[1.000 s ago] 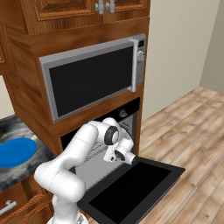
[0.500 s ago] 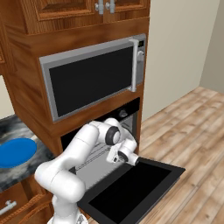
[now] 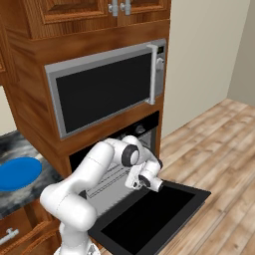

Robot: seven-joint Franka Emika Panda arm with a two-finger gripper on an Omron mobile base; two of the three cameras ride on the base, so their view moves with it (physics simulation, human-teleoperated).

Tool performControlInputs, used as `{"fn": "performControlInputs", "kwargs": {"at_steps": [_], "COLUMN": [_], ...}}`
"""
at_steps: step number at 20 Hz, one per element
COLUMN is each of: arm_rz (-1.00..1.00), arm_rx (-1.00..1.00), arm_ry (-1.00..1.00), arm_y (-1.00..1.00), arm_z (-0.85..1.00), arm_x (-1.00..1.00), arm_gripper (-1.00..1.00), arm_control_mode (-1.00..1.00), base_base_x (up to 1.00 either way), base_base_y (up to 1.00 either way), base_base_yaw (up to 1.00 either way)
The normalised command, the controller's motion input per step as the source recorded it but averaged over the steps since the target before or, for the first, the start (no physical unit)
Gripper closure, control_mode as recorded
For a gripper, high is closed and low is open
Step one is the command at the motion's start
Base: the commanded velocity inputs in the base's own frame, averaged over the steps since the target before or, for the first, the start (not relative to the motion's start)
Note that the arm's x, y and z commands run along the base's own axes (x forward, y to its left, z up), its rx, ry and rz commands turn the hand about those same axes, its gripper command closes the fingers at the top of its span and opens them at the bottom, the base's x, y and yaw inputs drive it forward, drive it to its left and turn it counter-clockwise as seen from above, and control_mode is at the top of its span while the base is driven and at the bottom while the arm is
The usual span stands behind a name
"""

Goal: Take the baked cake out of the oven and place it on the plate for cooling. Then close the oven door.

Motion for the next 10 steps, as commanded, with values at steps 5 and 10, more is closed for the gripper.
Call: {"fn": "performControlInputs", "kwargs": {"at_steps": [5, 10], "arm_rz": [0.00, 0.00], "arm_rx": [0.01, 0.02], "arm_ry": [0.00, 0.00], "arm_y": [-0.37, -0.38], "arm_z": [-0.33, -0.33], "arm_x": [-0.35, -0.36], "arm_gripper": [1.00, 1.00], "arm_control_mode": [-1.00, -1.00], "base_base_x": [0.00, 0.00], "base_base_y": [0.00, 0.00], "base_base_yaw": [0.00, 0.00]}}
